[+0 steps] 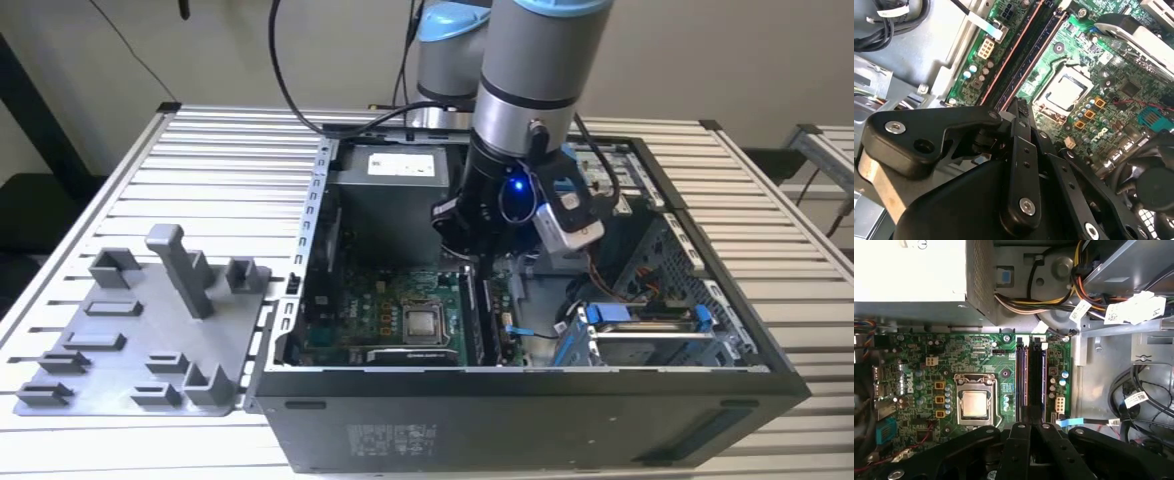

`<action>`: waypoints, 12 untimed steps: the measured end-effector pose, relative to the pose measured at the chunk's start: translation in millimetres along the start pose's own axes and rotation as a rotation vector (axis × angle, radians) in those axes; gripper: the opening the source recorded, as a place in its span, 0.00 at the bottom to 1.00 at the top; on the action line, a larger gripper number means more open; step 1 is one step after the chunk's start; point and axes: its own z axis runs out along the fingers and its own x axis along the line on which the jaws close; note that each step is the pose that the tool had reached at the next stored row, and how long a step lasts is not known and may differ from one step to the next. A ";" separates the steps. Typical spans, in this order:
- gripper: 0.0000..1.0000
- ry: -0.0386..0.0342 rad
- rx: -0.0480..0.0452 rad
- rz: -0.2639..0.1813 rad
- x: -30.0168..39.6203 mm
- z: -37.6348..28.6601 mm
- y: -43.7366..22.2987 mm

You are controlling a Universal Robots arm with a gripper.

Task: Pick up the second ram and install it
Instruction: 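Press down the second ram until it locks into place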

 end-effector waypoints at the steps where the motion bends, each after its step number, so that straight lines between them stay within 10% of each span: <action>1: 0.11 0.0000 0.0000 0.000 0.0 -0.5 0.0; 12: 0.11 0.0021 0.0000 -0.135 0.2 -1.5 0.0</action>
